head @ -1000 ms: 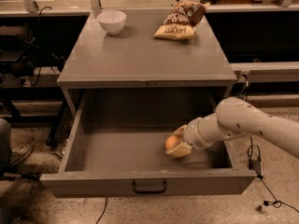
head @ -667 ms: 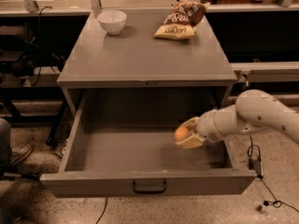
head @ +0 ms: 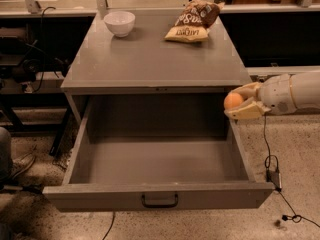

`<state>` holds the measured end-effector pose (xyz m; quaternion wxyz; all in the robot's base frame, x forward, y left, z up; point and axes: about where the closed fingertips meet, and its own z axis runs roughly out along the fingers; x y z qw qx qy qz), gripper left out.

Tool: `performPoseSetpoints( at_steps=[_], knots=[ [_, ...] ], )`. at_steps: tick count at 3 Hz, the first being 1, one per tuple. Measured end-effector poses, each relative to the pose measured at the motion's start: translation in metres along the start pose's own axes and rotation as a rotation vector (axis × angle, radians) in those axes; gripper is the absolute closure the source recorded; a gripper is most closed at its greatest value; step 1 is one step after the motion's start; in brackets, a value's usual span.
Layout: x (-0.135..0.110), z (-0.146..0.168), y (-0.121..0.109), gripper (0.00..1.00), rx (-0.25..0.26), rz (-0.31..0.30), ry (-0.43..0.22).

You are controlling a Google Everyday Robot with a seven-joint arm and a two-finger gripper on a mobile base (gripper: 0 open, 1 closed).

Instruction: Pick orange from top drawer and place on counter

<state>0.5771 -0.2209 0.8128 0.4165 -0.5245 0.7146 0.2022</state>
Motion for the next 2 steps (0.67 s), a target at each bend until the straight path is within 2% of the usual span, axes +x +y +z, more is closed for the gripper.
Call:
performPoseSetpoints(
  at_steps=[1,2],
  knots=[
    [0.001,0.001,0.001,1.00,-0.003,0.001,0.001],
    [-0.018,0.004,-0.032,1.00,0.018,0.030,-0.063]
  ],
)
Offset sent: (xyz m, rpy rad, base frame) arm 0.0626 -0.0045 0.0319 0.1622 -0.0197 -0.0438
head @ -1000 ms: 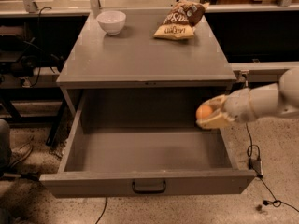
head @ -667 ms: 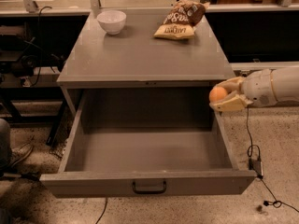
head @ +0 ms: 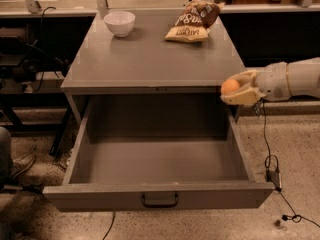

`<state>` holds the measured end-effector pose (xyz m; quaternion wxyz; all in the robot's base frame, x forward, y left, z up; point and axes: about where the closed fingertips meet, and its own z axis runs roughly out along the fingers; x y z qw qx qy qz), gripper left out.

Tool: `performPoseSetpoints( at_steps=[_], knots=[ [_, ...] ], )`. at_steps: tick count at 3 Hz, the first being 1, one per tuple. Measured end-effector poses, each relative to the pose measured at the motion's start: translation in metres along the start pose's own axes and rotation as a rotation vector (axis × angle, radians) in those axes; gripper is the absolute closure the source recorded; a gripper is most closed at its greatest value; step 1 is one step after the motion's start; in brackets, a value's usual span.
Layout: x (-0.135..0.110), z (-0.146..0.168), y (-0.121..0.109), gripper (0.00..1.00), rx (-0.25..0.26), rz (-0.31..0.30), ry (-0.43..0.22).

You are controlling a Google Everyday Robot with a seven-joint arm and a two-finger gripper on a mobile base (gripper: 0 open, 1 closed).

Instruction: Pick orange from top drawer and place on counter

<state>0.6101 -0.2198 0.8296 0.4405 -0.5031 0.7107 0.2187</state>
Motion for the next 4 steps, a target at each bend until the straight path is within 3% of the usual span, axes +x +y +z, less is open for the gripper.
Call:
performPoseSetpoints(
  at_steps=[1,2,3,4],
  knots=[
    [-0.020,0.001,-0.030,1.00,0.035,0.013,-0.028],
    [-0.039,0.012,-0.054,1.00,0.082,0.028,-0.010],
    [-0.047,0.039,-0.079,1.00,0.131,0.104,0.020],
    [-0.051,0.057,-0.091,1.00,0.140,0.152,0.017]
  ],
)
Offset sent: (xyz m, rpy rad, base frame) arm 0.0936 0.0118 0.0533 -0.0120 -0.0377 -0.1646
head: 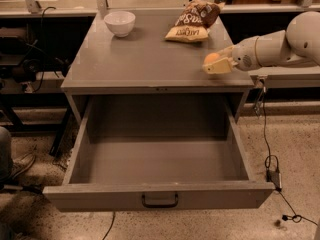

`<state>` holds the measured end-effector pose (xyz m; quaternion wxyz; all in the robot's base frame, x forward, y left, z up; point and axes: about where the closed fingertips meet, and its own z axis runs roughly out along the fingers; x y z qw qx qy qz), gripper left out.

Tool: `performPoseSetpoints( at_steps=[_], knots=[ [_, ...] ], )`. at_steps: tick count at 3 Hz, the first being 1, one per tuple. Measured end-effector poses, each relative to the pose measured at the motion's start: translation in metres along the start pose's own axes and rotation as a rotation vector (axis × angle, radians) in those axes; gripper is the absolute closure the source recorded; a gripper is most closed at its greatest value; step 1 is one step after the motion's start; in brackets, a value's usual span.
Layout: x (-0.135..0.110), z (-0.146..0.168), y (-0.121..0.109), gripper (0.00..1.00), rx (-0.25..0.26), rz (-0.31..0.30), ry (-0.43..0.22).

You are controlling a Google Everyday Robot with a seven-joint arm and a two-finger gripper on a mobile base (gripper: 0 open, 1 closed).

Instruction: Pick orange from top drawer and place on counter

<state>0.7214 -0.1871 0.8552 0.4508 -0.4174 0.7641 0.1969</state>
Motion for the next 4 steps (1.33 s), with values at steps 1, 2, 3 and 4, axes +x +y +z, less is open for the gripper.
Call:
performPoseSetpoints(
  at_steps=[1,2,3,4],
  knots=[
    [-0.008,0.015,-0.010,1.00,0.006,0.031,-0.037],
    [-0.013,0.029,-0.015,1.00,0.007,0.044,-0.049],
    [-0.015,0.044,-0.020,0.98,0.004,0.055,-0.049],
    [-0.014,0.052,-0.022,0.76,0.001,0.059,-0.041]
  ],
)
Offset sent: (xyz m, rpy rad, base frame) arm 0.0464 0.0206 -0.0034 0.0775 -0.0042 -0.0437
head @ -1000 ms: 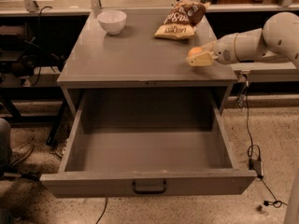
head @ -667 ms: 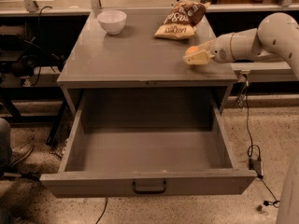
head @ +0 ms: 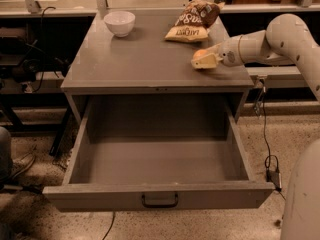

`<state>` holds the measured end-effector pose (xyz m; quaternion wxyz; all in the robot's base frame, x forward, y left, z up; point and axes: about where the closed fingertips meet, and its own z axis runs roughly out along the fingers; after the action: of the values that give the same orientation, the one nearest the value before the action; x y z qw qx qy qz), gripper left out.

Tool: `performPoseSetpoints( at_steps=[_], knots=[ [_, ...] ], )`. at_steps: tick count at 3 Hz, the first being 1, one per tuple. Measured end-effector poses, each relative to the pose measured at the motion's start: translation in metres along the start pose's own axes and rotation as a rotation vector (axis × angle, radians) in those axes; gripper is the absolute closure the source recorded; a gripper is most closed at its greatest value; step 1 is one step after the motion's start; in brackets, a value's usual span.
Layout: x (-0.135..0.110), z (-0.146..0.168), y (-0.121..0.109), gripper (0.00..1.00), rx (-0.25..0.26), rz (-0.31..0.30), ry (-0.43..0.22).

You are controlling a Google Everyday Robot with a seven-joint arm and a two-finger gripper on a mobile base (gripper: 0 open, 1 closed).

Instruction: Pick orange from top drawer and place on counter

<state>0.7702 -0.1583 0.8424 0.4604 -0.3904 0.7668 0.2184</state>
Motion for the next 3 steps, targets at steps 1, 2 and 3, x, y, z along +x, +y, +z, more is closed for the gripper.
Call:
performPoseSetpoints(
  at_steps=[1,2,3],
  knots=[
    [-0.0005,0.0037,-0.0011,0.53,-0.009,0.001,0.000],
    [-0.0016,0.0036,-0.0020,0.30,-0.013,-0.003,-0.004],
    [-0.0021,-0.0022,-0.0034,0.01,-0.010,-0.003,-0.010]
  ],
)
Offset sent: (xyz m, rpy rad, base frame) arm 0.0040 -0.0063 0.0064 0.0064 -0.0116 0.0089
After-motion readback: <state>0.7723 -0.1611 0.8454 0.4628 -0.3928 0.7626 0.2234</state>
